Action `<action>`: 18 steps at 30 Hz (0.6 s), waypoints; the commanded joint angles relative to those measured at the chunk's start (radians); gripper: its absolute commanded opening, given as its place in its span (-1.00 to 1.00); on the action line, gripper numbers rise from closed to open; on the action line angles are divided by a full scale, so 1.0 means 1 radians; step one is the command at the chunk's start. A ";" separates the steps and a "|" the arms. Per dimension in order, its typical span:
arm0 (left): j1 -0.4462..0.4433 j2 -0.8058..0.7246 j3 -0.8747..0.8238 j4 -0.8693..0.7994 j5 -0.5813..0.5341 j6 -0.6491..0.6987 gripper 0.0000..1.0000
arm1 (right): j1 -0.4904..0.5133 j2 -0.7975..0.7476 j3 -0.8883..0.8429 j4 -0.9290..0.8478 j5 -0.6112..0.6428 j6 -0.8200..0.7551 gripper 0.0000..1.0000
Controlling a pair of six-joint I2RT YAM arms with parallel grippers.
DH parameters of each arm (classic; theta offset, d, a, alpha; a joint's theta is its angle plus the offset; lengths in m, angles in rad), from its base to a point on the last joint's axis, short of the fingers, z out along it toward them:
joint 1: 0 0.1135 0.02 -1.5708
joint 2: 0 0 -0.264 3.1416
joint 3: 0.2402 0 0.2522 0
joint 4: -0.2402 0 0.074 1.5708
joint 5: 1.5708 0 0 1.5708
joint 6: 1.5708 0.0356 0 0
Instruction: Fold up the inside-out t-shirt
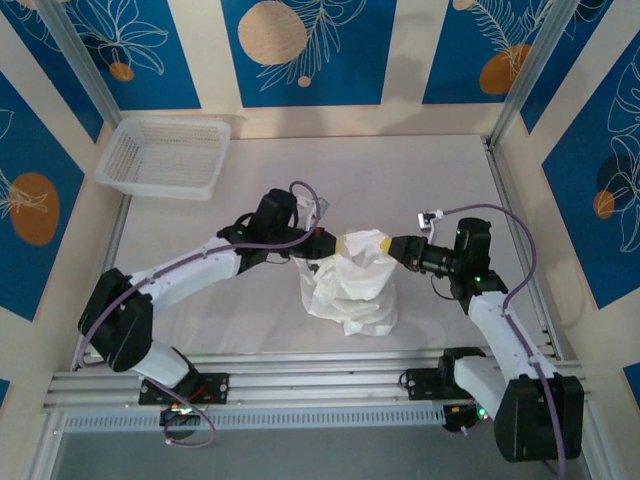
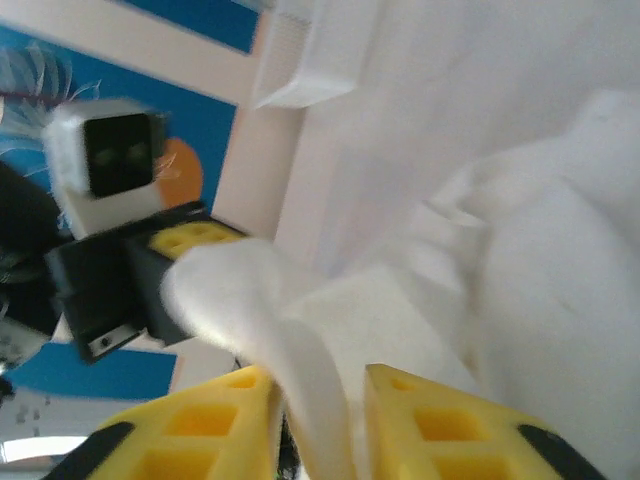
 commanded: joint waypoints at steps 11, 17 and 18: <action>-0.019 0.082 -0.011 0.090 0.100 -0.022 -1.00 | 0.365 -0.223 0.195 -0.588 1.044 -0.106 -0.18; -0.018 0.129 0.036 0.062 0.067 -0.022 -1.00 | 0.684 -0.063 0.332 -0.919 1.320 0.095 -0.48; -0.019 0.140 0.049 0.058 0.065 -0.022 -1.00 | 0.739 -0.056 0.327 -0.932 1.338 0.134 -0.46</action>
